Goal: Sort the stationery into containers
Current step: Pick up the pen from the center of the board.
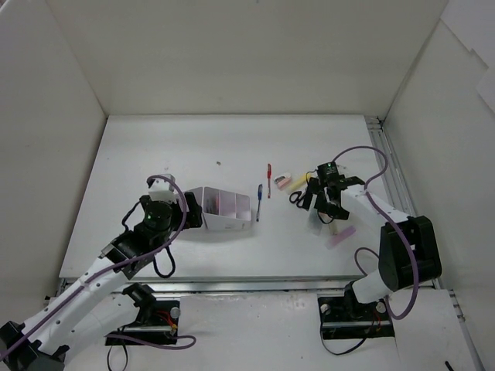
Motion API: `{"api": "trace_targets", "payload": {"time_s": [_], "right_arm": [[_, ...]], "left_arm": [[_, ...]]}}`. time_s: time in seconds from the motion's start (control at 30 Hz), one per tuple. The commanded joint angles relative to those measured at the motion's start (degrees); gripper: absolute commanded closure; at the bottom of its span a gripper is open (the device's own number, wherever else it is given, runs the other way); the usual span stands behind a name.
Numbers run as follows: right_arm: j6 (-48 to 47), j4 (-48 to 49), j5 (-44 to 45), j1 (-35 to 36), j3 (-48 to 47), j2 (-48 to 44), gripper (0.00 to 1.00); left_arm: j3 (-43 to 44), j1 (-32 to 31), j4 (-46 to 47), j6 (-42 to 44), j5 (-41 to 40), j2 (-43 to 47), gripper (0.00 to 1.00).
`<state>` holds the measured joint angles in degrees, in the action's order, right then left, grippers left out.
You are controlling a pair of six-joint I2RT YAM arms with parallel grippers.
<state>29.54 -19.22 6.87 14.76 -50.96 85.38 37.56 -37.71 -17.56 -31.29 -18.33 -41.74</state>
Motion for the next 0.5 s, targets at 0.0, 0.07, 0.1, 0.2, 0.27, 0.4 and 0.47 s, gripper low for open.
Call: {"api": "trace_targets", "payload": {"time_s": [0.0,0.07,0.1,0.2,0.27,0.4,0.47], "right_arm": [[-0.18,0.15,-0.81,-0.61,0.07,-2.42,0.04],[-0.45,0.15,-0.63,-0.88,0.25,-2.24,0.09],[-0.45,0.06,-0.63,-1.05,0.51,-2.15,0.13],[-0.53,-0.02,-0.99,-1.49,0.86,-1.98,0.23],[-0.45,-0.02,-1.07,-2.02,1.04,-1.98,0.33],[0.25,-0.02,-1.25,-2.28,1.74,-1.19,0.39],[0.78,-0.02,-1.25,-2.46,2.35,-1.01,0.43]], "left_arm": [[1.37,2.29,5.08,1.49,3.91,-2.11,0.0],[1.55,3.87,4.99,1.58,5.22,-2.73,0.0],[1.55,3.88,4.99,1.58,5.75,-3.17,0.0],[1.29,6.15,5.35,1.67,8.13,-3.44,0.01],[0.94,6.94,5.78,1.67,9.18,-3.27,0.0],[0.58,8.18,5.78,1.84,10.5,-2.83,0.01],[0.23,8.8,5.7,1.93,10.77,-2.56,0.01]]}}
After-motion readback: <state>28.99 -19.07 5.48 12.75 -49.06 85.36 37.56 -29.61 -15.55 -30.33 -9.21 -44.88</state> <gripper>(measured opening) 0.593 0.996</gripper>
